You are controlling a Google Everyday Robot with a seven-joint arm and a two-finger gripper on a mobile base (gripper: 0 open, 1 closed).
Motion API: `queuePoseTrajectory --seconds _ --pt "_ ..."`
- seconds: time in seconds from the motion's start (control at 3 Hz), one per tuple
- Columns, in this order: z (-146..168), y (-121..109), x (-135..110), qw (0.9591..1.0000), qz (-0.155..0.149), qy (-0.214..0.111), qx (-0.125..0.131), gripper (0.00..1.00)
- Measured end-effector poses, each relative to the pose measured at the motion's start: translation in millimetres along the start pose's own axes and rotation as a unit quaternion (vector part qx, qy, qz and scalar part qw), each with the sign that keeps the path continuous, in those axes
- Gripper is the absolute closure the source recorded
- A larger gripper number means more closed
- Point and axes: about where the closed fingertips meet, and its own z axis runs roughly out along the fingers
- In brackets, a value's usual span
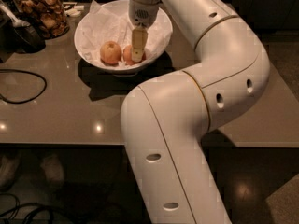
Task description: Pick apple from white bowl
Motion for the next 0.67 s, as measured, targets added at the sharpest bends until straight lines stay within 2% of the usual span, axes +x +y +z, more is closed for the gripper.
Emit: queuePoseTrajectory --seconds 0.67 --pt "11.9 -0.4 -5.8 0.9999 -0.006 0.003 -0.010 0.31"
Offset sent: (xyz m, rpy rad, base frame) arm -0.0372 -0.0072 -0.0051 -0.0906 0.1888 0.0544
